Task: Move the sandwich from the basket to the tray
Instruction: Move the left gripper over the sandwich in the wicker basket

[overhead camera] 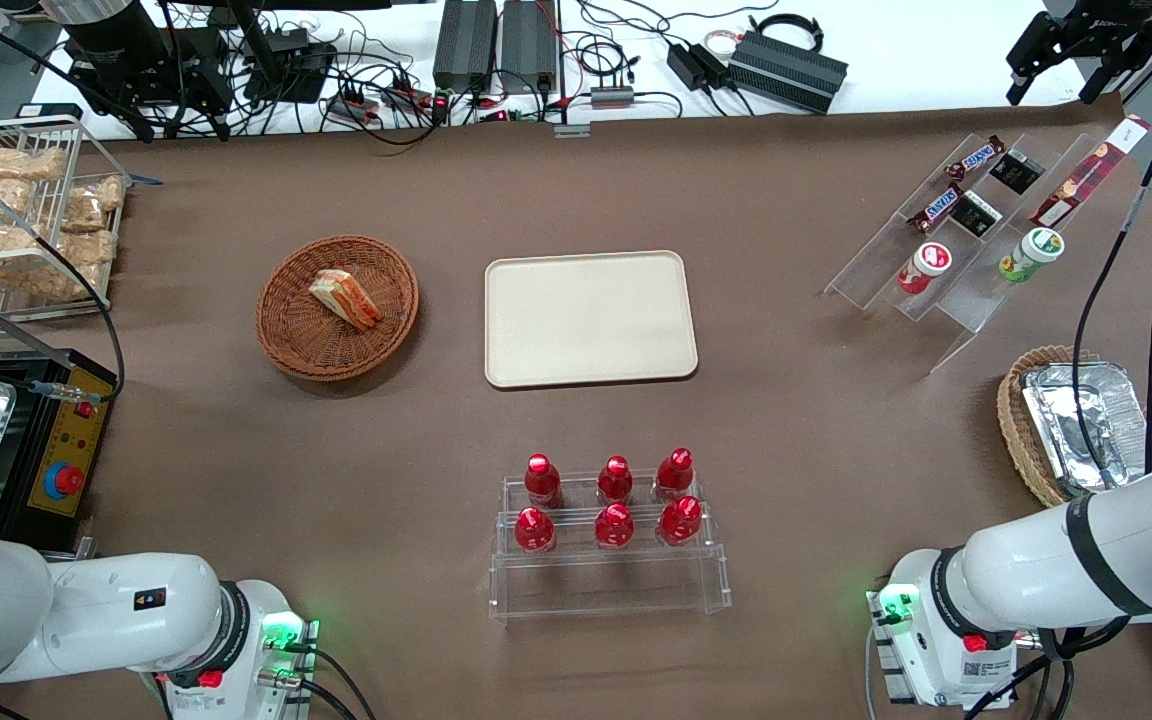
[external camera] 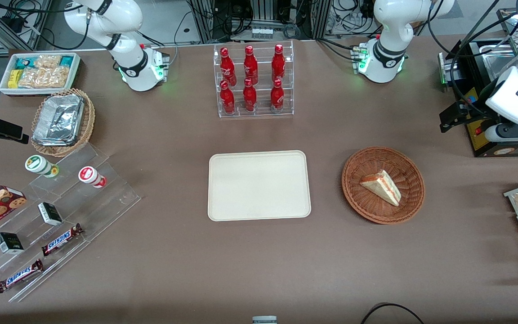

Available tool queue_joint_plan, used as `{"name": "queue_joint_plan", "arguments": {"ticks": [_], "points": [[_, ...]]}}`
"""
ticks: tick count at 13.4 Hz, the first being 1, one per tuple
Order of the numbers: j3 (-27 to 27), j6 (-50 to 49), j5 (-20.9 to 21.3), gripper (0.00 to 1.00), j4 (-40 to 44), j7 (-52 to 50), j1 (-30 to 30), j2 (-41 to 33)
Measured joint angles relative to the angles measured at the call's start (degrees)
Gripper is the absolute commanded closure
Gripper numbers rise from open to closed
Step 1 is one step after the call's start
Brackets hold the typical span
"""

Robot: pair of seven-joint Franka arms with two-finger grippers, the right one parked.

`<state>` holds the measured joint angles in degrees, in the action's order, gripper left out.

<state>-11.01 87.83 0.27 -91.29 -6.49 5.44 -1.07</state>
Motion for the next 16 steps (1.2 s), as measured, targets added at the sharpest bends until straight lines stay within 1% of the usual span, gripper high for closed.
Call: {"name": "queue_joint_plan", "arguments": {"ticks": [3,6,8,10,13,16], "points": [[-0.03,-0.04,0.01,0.0,-0.02,0.0,0.0,0.09],[-0.32,0.4,0.5,0.0,-0.57,-0.02,-0.04,1.7],[-0.69,4.83,1.41,0.0,-3.5,-2.4,-0.12,3.71],[-0.89,13.79,1.64,0.0,-9.64,-9.1,-0.65,5.15],[-1.15,28.06,1.8,0.0,-19.87,-22.96,-2.04,5.93],[-1.22,36.89,1.85,0.0,-26.87,-36.17,-3.33,5.91]]}}
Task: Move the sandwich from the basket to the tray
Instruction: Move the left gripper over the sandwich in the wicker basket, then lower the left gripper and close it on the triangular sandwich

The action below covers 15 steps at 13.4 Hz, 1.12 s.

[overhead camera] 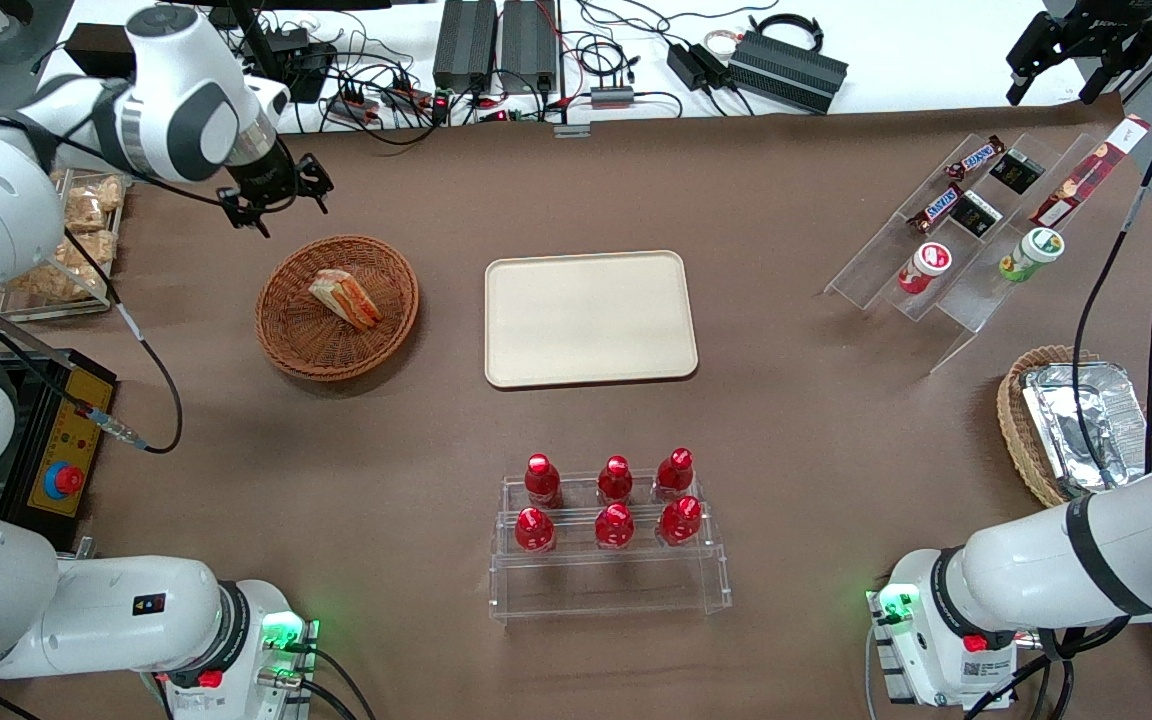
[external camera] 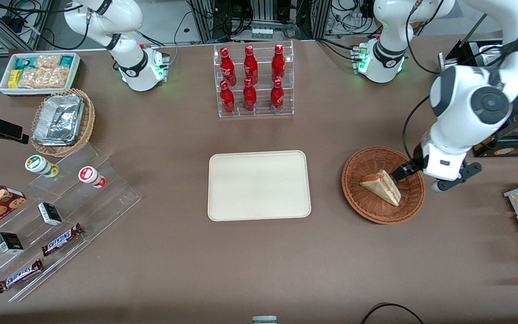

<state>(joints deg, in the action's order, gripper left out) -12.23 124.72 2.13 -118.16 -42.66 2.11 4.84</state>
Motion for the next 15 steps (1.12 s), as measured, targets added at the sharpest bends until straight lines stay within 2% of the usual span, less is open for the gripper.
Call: {"name": "queue_joint_plan", "arguments": {"ticks": [4,9,10,13,14,15], "points": [[0.0,11.23,-0.04,0.0,-8.27,-7.78,-0.32,0.94],[0.0,15.09,-0.05,0.0,-9.55,-9.83,-1.25,5.43],[0.01,15.45,-0.05,0.03,-9.57,-9.83,-1.25,6.08],[0.01,16.46,-0.05,0.64,-9.58,-9.89,-1.25,8.2],[0.02,16.77,-0.05,0.88,-9.58,-9.9,-1.25,8.67],[0.06,16.99,-0.05,1.0,-9.57,-9.91,-1.25,8.98]]}}
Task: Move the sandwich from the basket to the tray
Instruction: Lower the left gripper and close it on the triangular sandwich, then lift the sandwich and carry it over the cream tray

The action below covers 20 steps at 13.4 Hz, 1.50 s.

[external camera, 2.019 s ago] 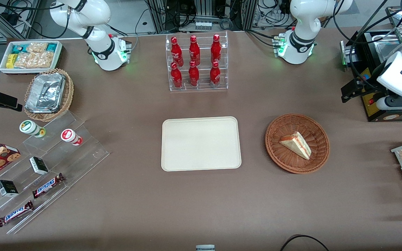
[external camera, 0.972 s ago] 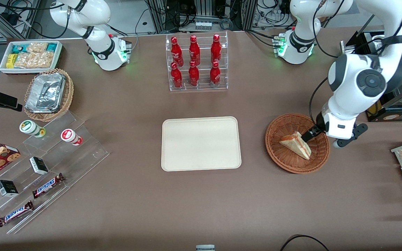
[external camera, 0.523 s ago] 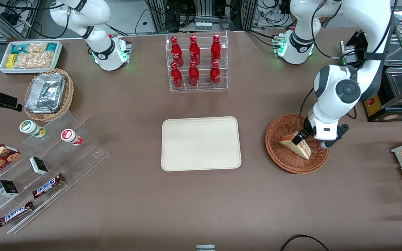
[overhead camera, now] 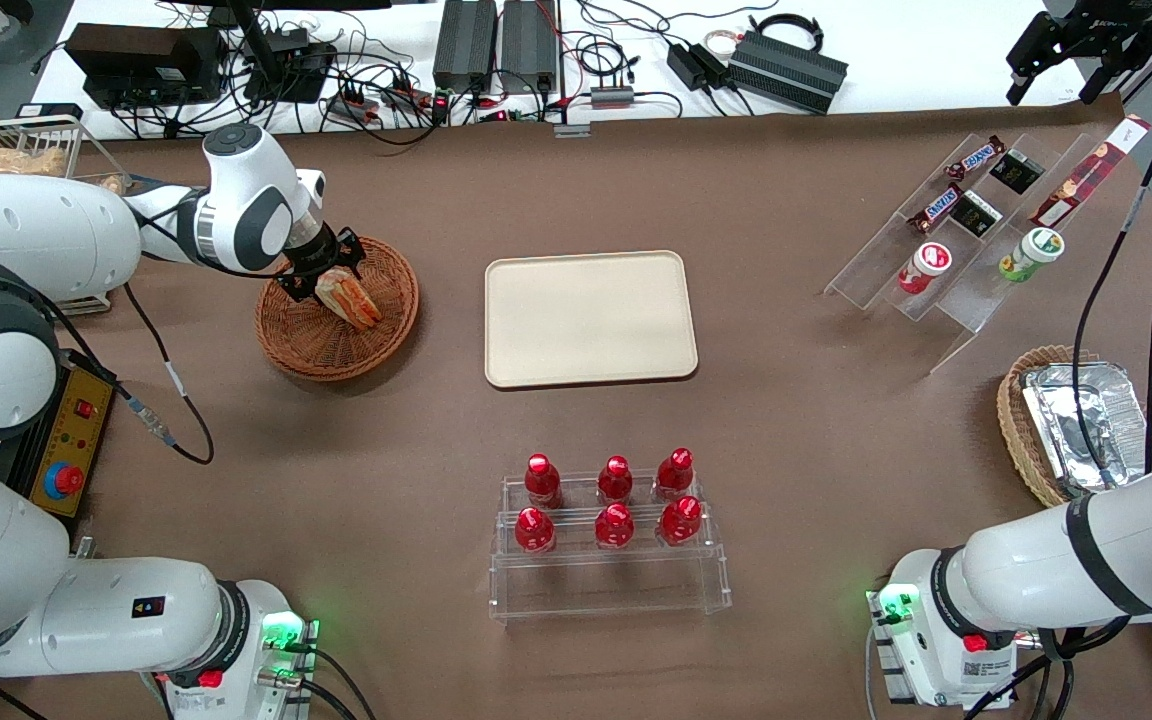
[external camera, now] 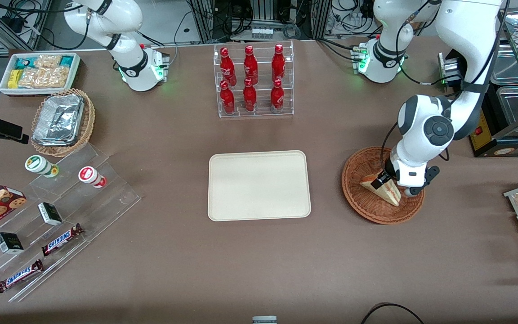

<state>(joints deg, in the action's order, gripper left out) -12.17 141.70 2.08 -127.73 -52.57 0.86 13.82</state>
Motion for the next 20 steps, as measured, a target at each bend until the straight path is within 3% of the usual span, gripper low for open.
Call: {"name": "queue_joint_plan", "arguments": {"ticks": [5,9,13,20], "points": [[0.03,-1.63,0.03,1.0,1.75,-0.31,0.0,-0.22],[-0.3,-23.05,1.2,1.0,13.36,2.01,-1.45,-4.86],[-0.9,-37.97,1.25,1.0,31.17,2.6,-12.27,-4.39],[-1.09,-37.18,1.37,1.0,43.53,2.3,-29.91,11.42]]}}
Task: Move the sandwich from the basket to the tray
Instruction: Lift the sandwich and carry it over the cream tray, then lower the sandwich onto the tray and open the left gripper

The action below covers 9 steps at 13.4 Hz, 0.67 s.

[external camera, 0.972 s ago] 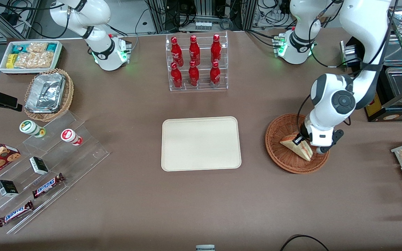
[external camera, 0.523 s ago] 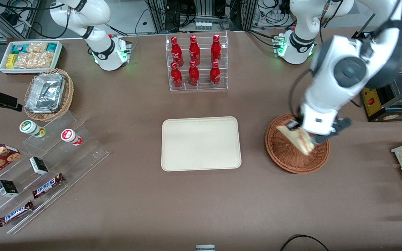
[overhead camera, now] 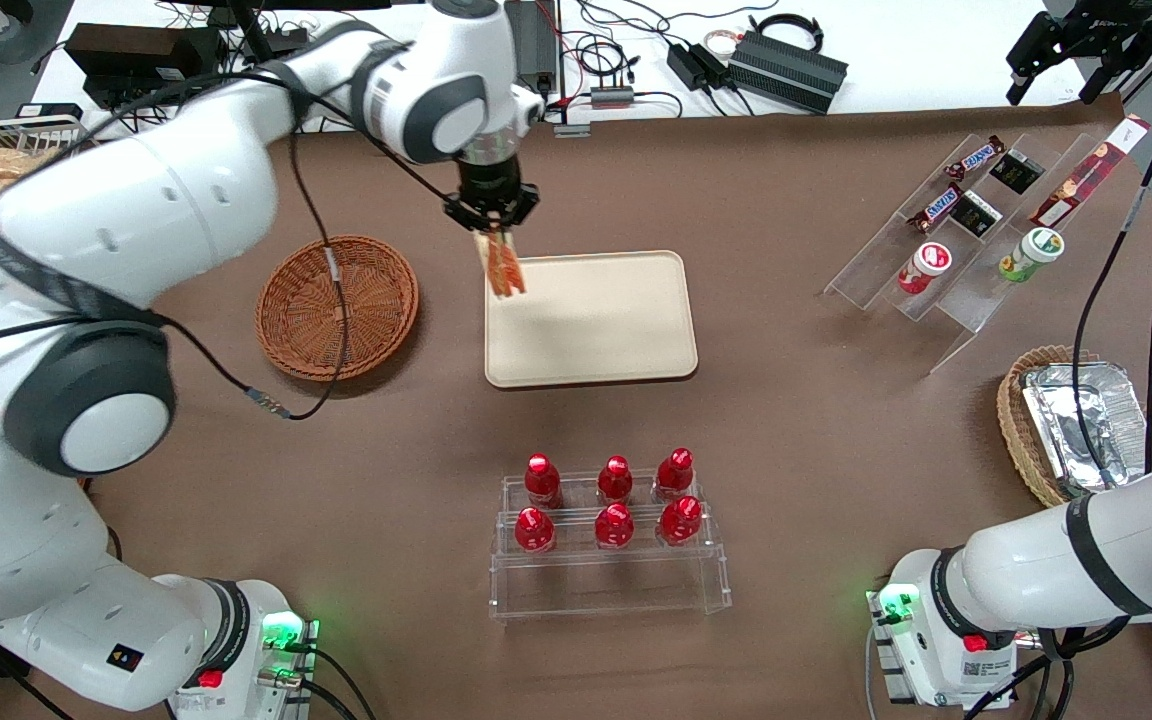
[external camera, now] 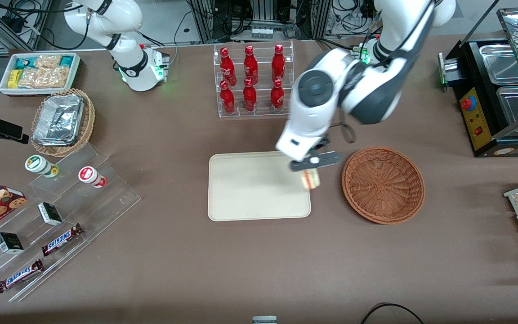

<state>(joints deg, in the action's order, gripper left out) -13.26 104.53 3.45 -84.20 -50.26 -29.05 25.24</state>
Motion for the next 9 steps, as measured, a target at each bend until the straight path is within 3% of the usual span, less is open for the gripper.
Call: {"name": "queue_joint_plan", "arguments": {"ticks": [5,9], "points": [[0.06,9.03,2.57,1.0,7.0,0.1,-6.09,13.01],[0.09,15.05,3.24,1.0,8.03,0.23,-7.92,18.37]]}}
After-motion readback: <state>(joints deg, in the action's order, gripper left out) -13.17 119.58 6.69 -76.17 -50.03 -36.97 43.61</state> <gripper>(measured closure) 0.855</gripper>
